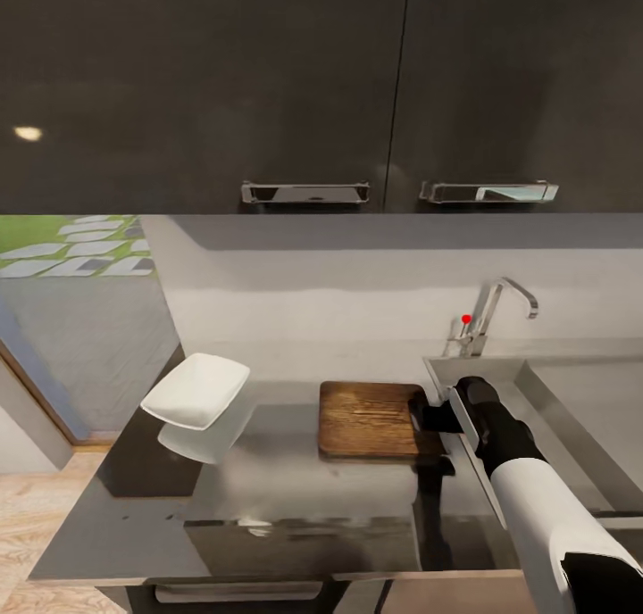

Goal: In the kitchen, take the Vidalia onion out of the sink, dice it on the chopping board with the paring knife, put the diced onion into the bowl on the countertop, then place both the paring knife and the chopping board into the sink.

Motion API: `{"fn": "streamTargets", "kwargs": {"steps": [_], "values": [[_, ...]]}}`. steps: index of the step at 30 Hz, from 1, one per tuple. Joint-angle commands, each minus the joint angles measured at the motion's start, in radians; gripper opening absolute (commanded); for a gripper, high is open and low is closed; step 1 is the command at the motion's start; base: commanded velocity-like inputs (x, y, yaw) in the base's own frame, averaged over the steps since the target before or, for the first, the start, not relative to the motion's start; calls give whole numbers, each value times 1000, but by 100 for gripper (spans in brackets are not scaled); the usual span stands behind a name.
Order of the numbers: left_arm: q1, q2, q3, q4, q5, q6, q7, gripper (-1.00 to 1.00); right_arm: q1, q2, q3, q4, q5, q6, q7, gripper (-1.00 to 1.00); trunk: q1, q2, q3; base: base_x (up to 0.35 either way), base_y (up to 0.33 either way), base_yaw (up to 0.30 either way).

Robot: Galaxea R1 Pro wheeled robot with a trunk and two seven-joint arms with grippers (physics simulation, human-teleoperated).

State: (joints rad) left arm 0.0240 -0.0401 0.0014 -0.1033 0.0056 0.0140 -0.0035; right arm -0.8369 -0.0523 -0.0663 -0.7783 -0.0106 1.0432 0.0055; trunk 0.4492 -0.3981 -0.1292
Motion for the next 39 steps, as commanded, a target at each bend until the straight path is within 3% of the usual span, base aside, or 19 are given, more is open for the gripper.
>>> {"fn": "streamTargets", "kwargs": {"steps": [1, 24, 25, 39], "values": [[1, 0, 0, -3, 1, 1, 0, 100, -1, 0, -1, -1, -2, 4, 1, -100, 1, -2, -2, 68, 0, 0], [1, 0, 2, -3, 1, 1, 0, 100, -1, 0, -1, -1, -2, 4, 1, -100, 1, -2, -2, 4, 0, 0], [1, 0, 2, -3, 1, 1, 0, 100, -1, 0, -1, -1, -2, 4, 1, 100, 1, -2, -2, 0, 0, 0], [1, 0, 2, -3, 1, 1, 0, 100, -1, 0, 0, -2, -2, 4, 1, 100, 1, -2, -2, 0, 0, 0]]}}
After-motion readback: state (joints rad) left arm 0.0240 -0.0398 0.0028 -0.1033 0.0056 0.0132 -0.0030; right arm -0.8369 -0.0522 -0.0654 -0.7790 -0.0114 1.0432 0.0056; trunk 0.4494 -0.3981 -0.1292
